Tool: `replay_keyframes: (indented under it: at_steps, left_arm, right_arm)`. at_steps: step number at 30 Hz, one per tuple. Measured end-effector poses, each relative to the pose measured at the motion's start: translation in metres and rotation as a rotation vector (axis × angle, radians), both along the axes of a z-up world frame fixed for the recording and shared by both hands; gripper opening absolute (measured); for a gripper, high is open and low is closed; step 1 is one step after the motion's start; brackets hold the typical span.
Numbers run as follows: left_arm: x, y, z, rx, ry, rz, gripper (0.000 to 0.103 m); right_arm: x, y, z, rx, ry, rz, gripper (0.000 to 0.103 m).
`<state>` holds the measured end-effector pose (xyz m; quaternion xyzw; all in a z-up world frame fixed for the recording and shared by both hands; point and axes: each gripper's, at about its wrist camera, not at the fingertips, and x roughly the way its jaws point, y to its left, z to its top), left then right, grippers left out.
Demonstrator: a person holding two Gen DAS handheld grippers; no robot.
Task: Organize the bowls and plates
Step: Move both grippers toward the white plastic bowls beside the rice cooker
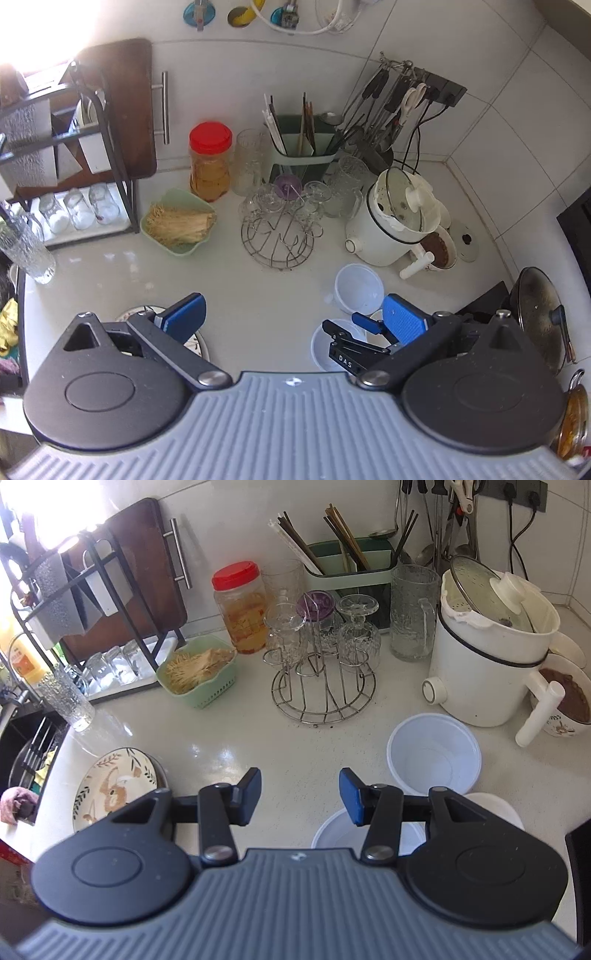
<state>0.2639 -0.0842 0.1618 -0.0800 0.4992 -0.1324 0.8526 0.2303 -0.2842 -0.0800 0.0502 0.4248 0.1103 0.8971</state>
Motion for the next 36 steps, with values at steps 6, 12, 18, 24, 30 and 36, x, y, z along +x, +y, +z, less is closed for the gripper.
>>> replay_keyframes:
  at_steps: [6, 12, 18, 24, 30, 36]
  left_arm:
    - [0.015, -0.011, -0.012, -0.046, 0.047, -0.018, 0.103]
    - [0.030, -0.022, -0.013, -0.056, -0.009, -0.037, 0.103]
    - [0.048, -0.043, -0.020, -0.079, 0.008, -0.099, 0.103]
    - [0.060, -0.067, -0.024, -0.074, 0.008, -0.137, 0.103]
    - [0.060, -0.093, -0.059, 0.005, 0.033, -0.188, 0.103]
    - [0.070, -0.098, -0.133, 0.028, 0.071, -0.207, 0.103]
  right_arm:
    - [0.009, -0.011, -0.004, -0.003, 0.015, -0.001, 0.049]
    - [0.012, -0.022, -0.010, -0.011, 0.033, -0.018, 0.049]
    - [0.014, -0.033, -0.018, -0.018, 0.051, -0.033, 0.049]
    - [0.018, -0.047, -0.021, -0.010, 0.052, -0.062, 0.049]
    - [0.010, -0.070, -0.026, 0.018, 0.068, -0.127, 0.049]
    - [-0.009, -0.086, -0.031, 0.052, 0.097, -0.192, 0.049]
